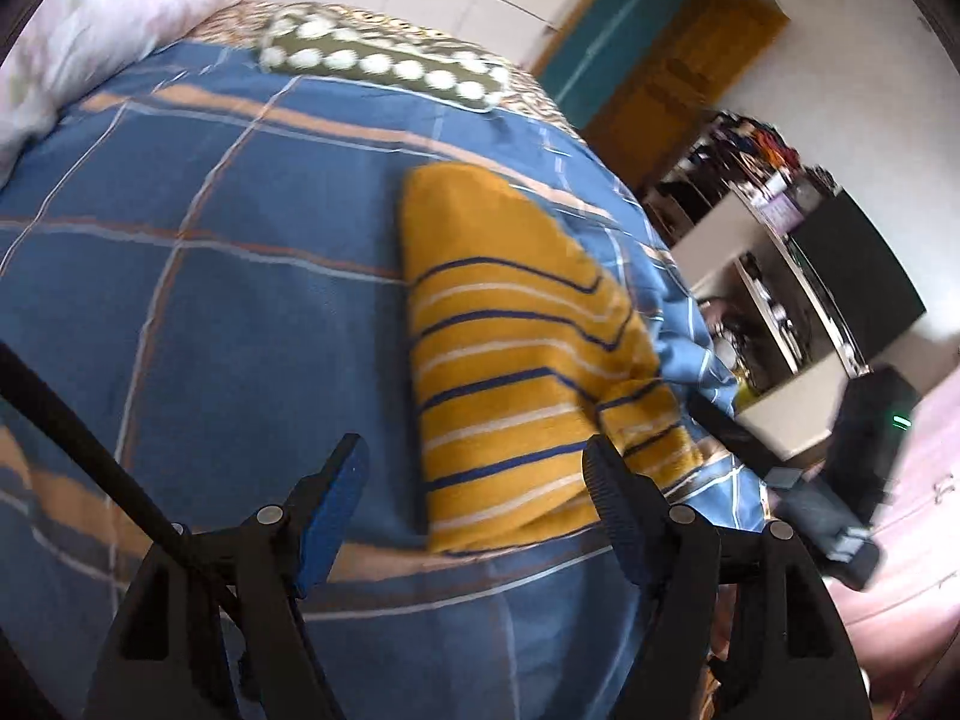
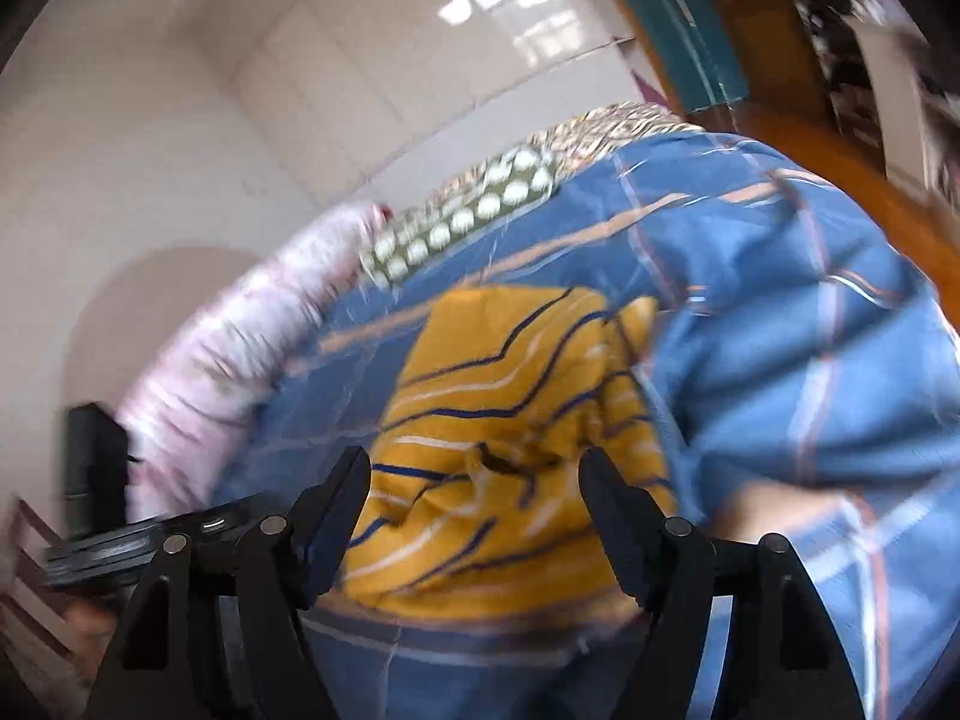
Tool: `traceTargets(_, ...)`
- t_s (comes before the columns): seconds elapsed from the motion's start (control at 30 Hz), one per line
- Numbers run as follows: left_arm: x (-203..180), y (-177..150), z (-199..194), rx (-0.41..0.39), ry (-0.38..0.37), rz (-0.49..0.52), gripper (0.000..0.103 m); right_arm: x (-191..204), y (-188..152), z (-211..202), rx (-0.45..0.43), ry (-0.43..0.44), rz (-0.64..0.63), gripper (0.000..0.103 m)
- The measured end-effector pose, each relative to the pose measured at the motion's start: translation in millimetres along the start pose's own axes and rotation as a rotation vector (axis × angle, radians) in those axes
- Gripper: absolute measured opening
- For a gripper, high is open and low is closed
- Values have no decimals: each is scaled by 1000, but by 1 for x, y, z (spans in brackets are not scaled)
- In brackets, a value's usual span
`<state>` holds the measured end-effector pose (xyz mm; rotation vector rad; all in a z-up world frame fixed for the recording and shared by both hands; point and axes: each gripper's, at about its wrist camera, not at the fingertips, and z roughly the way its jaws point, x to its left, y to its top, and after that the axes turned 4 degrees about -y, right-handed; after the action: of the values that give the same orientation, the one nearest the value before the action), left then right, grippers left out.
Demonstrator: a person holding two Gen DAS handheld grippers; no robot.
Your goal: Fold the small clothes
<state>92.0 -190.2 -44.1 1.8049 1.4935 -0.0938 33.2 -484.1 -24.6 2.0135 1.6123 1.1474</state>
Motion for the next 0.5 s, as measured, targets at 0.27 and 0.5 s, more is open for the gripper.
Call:
traceTargets(0.27, 7, -3, -3, -13, 20, 25, 75, -46, -29, -19, 53, -70, 93, 7)
traceTargets(0.5, 13, 23, 76, 98, -87, -99, 81, -87, -66, -2, 161, -104, 187, 8)
